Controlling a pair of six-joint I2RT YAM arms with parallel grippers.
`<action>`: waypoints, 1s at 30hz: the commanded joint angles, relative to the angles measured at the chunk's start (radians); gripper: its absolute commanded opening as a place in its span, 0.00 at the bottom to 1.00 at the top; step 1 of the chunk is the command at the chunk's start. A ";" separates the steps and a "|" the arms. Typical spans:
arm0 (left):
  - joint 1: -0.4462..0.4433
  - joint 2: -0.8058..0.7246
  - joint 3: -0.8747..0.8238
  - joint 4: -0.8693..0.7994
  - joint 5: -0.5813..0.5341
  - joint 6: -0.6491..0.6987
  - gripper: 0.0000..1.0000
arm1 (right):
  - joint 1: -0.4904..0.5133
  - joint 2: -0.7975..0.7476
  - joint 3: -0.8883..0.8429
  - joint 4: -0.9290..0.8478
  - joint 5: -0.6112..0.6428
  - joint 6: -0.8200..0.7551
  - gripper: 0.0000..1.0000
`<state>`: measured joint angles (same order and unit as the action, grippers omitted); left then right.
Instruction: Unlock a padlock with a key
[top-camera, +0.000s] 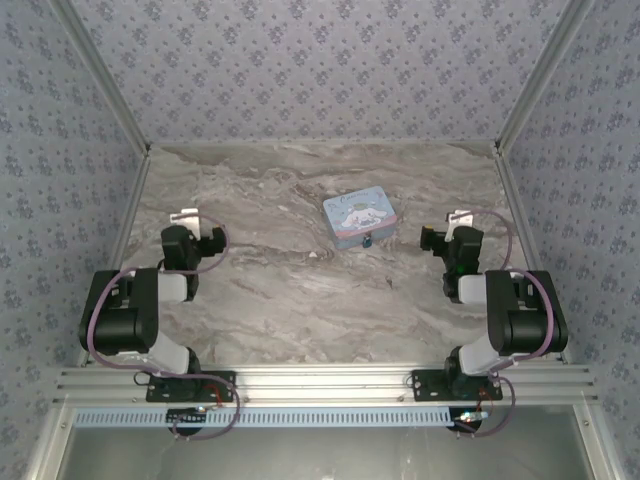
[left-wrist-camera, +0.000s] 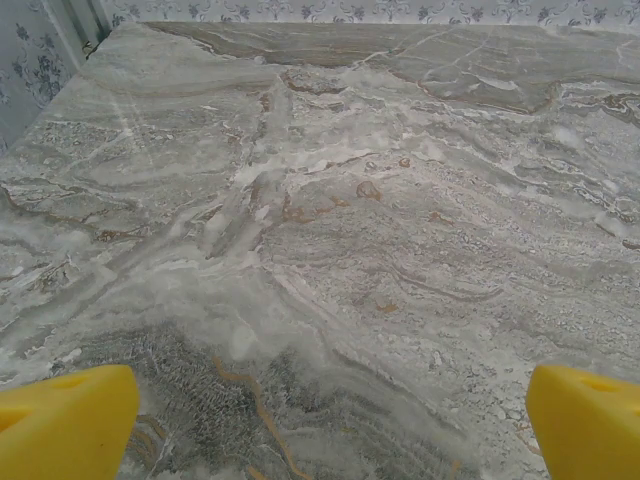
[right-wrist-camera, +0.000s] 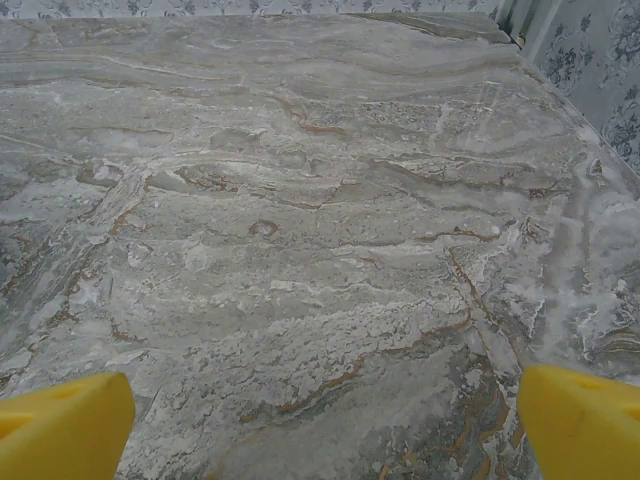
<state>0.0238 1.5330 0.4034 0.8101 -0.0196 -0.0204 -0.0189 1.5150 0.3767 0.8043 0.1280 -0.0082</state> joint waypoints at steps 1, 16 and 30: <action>-0.005 0.000 0.011 0.000 -0.012 -0.004 0.99 | 0.005 0.006 0.002 0.023 0.021 0.009 1.00; -0.005 0.001 0.011 0.000 -0.011 -0.003 0.99 | 0.004 0.006 0.001 0.022 0.021 0.008 1.00; -0.006 -0.282 0.024 -0.255 -0.129 -0.074 0.99 | 0.003 -0.197 0.159 -0.402 0.028 0.040 1.00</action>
<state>0.0238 1.3750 0.4034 0.6846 -0.1104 -0.0563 -0.0189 1.4147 0.4522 0.5873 0.1467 0.0051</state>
